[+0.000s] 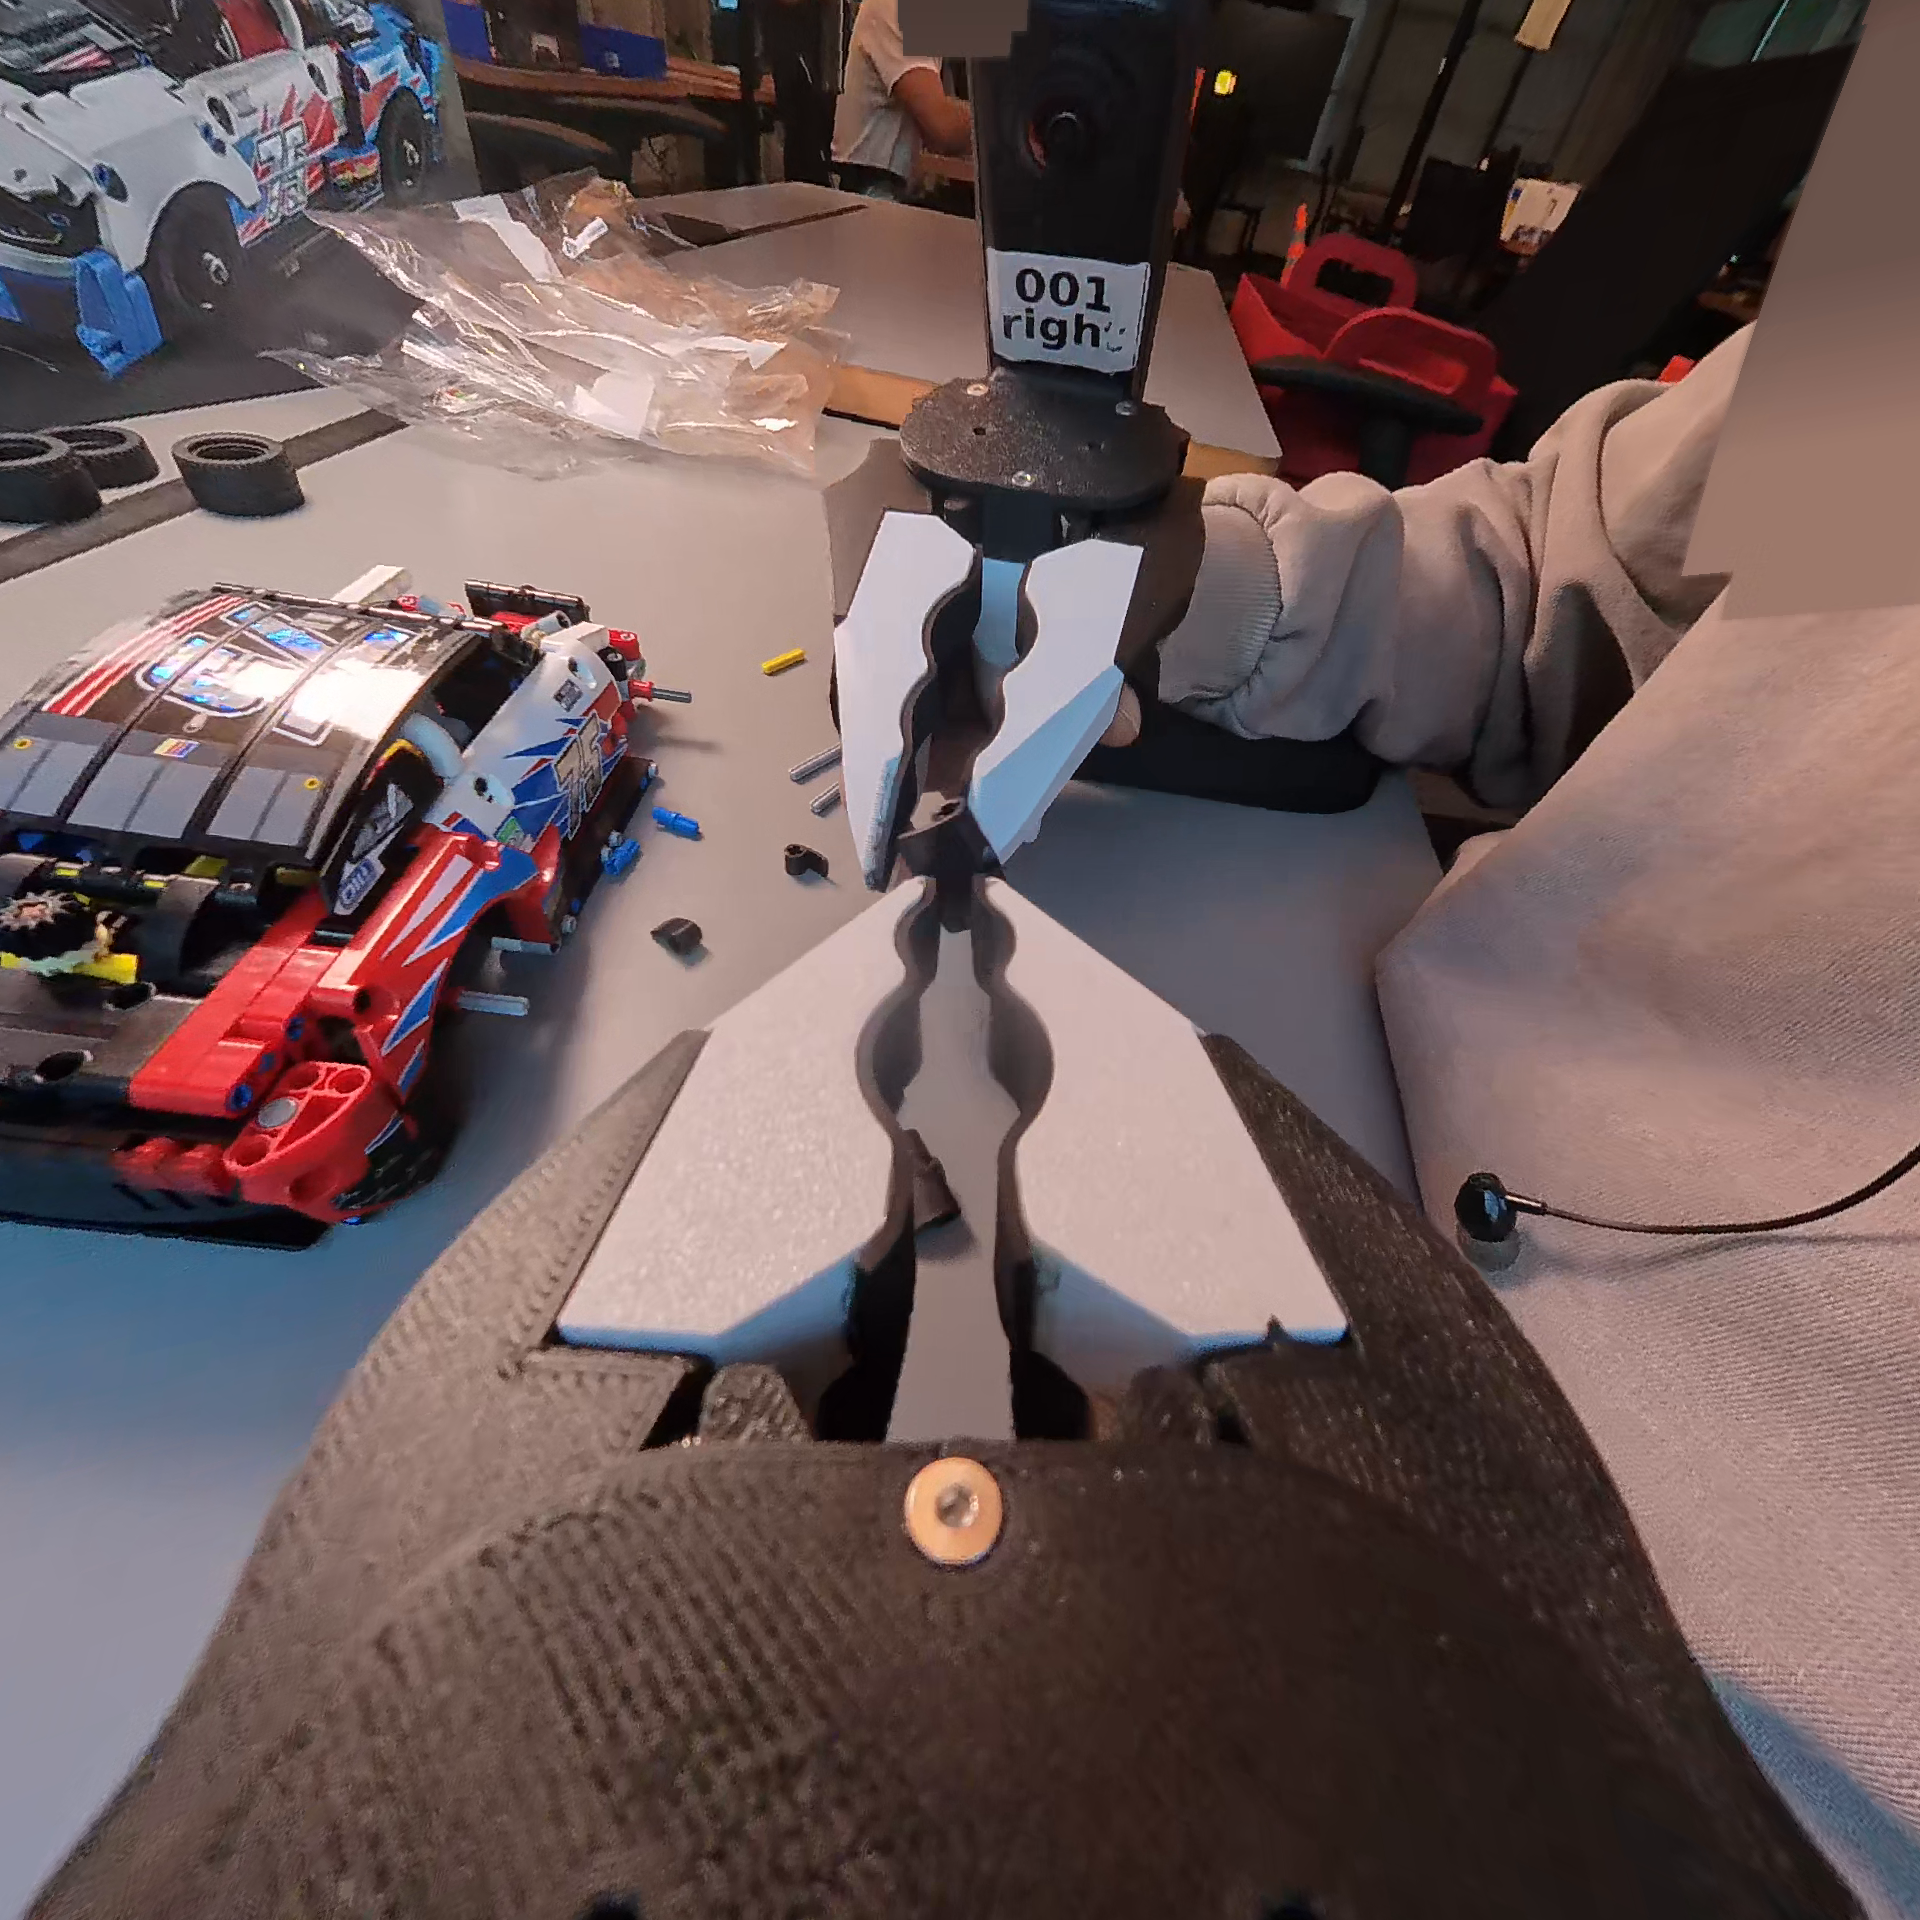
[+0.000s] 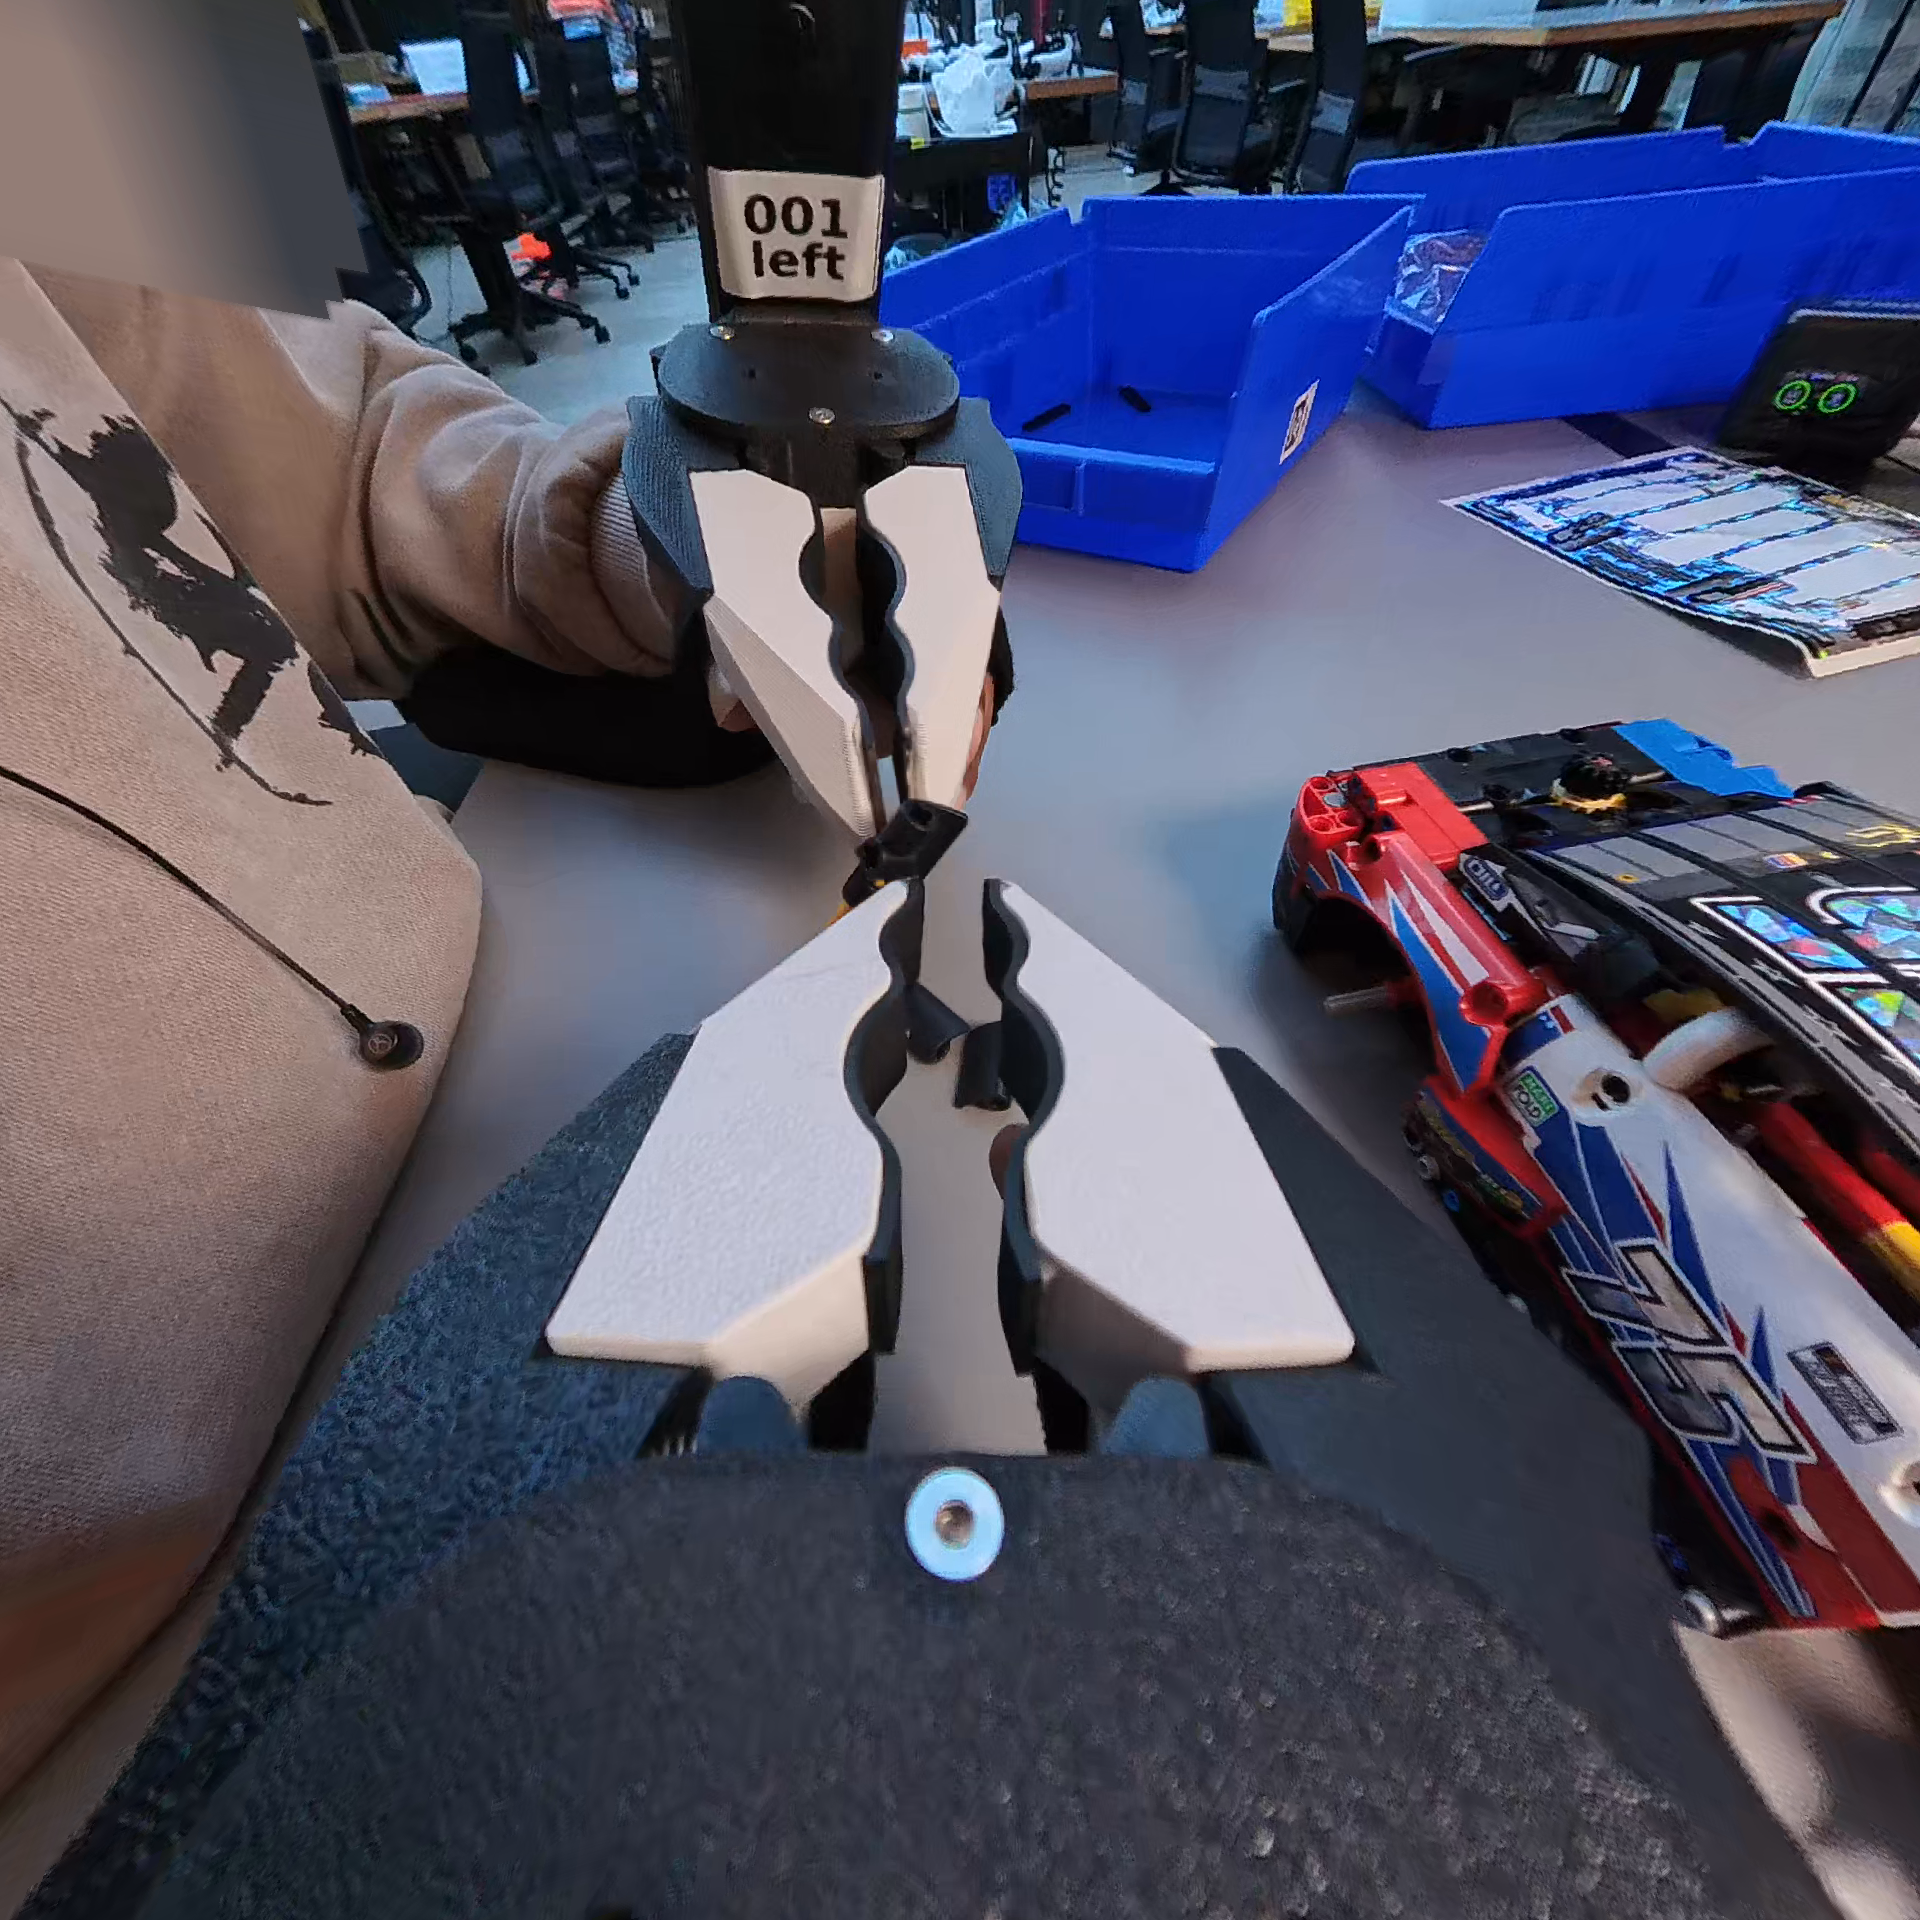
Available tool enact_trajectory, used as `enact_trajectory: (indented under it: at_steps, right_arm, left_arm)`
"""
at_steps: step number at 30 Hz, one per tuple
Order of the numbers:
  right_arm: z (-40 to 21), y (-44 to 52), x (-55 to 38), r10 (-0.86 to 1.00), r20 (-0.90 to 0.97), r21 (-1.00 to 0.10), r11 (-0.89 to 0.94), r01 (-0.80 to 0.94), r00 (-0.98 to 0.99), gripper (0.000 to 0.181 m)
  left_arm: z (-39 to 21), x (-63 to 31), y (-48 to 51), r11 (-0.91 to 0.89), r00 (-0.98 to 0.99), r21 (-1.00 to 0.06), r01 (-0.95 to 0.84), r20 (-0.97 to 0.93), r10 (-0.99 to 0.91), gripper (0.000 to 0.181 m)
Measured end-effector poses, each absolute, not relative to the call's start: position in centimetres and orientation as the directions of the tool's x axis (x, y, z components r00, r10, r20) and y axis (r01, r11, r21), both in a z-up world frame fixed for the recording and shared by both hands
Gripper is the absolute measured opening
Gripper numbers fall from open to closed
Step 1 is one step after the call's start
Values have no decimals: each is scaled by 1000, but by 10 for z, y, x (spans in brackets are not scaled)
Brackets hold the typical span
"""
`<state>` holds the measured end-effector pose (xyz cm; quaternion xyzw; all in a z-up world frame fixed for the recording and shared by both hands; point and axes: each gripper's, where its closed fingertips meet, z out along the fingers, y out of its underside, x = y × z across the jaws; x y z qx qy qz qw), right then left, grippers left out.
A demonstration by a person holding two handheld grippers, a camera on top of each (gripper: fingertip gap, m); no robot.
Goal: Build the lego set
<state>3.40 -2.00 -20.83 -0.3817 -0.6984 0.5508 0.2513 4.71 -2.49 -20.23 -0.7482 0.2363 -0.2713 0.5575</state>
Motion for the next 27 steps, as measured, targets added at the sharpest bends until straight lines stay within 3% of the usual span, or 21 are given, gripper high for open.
enact_trajectory:
  at_steps: [7,14,16,20,27]
  right_arm:
    - [-211,-21,27,837,-69,-959,94,267,-543,12]
    - [-215,-13,24,859,-67,-951,100,294,-508,17]
    - [-213,-9,24,870,-60,-953,97,288,-489,13]
    - [-208,-1,24,886,-81,-955,62,290,-456,13]
    - [-214,17,29,900,-26,-938,129,322,-436,15]
  left_arm:
    - [-214,53,-24,-339,735,-940,-38,203,-647,16]
    - [-218,49,-20,-388,740,-922,-5,257,-622,13]
    - [-219,46,-18,-407,741,-913,28,292,-605,0]
    - [-213,41,-17,-415,727,-904,105,354,-588,0]
    - [-222,25,-11,-422,798,-905,50,291,-529,0]
